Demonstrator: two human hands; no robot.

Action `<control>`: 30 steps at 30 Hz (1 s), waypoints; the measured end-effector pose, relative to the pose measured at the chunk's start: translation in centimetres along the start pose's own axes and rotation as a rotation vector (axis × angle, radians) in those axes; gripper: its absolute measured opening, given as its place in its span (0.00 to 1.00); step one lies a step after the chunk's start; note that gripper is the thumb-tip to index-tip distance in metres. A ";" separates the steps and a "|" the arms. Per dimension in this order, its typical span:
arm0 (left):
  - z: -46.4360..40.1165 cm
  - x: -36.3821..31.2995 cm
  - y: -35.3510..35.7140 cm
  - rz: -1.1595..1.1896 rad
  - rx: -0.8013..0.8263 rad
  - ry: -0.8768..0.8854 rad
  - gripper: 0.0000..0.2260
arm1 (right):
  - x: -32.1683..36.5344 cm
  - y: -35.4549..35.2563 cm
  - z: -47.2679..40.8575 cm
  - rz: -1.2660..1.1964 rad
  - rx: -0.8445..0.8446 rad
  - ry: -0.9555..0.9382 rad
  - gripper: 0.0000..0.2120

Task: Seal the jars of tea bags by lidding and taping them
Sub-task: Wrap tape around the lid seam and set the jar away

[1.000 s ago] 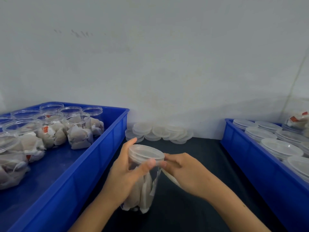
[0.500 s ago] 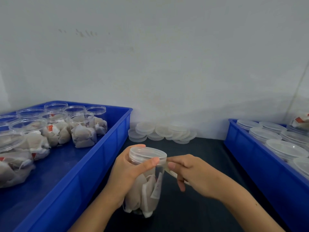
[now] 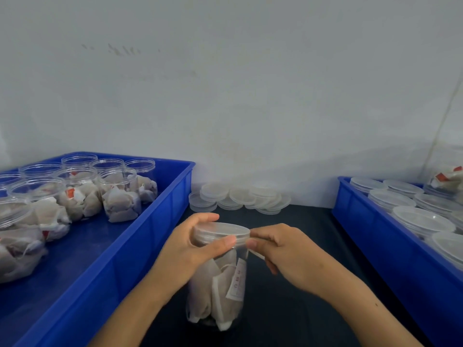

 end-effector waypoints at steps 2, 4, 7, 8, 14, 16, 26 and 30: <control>0.0 -1.5 -0.3 -0.171 0.013 0.083 0.38 | 0.3 0.1 0.0 0.002 -0.023 -0.005 0.12; 0.0 -2.0 -0.3 -0.226 -0.014 0.086 0.43 | 0.7 0.4 0.2 -0.002 -0.025 0.004 0.13; -0.3 -1.4 -0.2 -0.197 -0.123 0.041 0.44 | 0.9 0.6 0.5 0.011 -0.025 0.020 0.15; -0.4 -1.3 -0.1 -0.189 -0.164 0.034 0.45 | 0.9 0.6 0.5 0.027 -0.032 0.027 0.14; 0.9 -0.3 -0.2 -0.030 -0.470 0.035 0.51 | 0.5 0.1 0.4 0.103 -0.088 0.060 0.17; 1.0 0.0 -0.2 -0.047 -0.487 0.026 0.50 | 0.4 0.3 0.3 0.112 -0.089 0.060 0.16; 0.0 -0.1 -0.6 -0.330 -0.310 -0.023 0.39 | 0.4 0.1 0.5 0.026 -0.094 0.068 0.15; 0.1 0.5 -1.1 -0.249 -0.318 -0.070 0.38 | 0.7 0.2 0.6 -0.001 -0.086 0.065 0.15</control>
Point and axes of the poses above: each hand's wrist, its own z-axis away from the middle knuckle, its own y-axis out of the palm, x = y × z, the point moved 9 cm from there along -z, towards the middle knuckle, and after that the axes turned 3 degrees about y, right-handed, at the moved point
